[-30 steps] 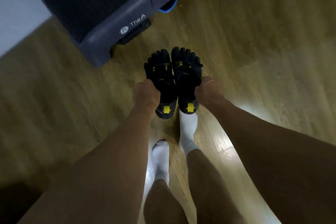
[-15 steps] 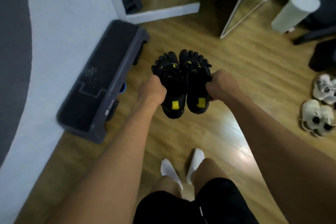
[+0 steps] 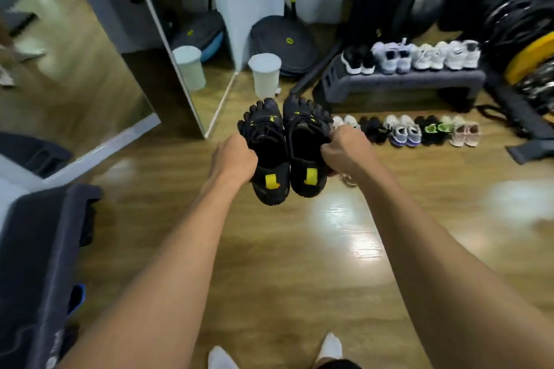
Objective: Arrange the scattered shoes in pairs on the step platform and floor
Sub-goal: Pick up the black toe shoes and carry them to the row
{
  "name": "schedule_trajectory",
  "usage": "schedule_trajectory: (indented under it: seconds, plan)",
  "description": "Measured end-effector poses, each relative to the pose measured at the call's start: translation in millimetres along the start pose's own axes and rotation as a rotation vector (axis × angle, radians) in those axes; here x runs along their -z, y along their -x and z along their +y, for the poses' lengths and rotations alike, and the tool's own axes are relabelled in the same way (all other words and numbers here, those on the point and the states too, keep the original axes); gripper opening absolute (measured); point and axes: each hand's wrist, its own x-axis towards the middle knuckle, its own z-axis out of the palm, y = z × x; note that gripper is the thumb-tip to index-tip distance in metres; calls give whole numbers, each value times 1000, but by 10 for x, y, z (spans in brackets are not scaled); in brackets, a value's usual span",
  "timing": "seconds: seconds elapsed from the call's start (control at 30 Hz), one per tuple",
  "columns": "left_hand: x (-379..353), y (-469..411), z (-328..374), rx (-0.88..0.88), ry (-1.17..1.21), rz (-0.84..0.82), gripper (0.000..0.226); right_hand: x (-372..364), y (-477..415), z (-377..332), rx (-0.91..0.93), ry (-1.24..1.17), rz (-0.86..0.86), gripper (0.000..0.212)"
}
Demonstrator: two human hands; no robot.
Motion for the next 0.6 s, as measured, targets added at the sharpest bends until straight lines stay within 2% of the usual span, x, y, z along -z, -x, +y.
schedule_trajectory:
  seconds: [0.1,0.27,0.43,0.6]
  plan:
    - [-505,22,805,-57,24,-47,13,524,-55,780,-79,18,67,14]
    - [-1286,29,1877,-120,45,-136,18,1077,-205,1906,-207,-95,93,21]
    - [-2195,-222,2624,-186,-14,-208,18,1296,-574,2941,-322,-87,90,20]
    - [-3295,-743,3159,-174,-30,-261,14,1293,-1313,3915,-409,-62,56,17]
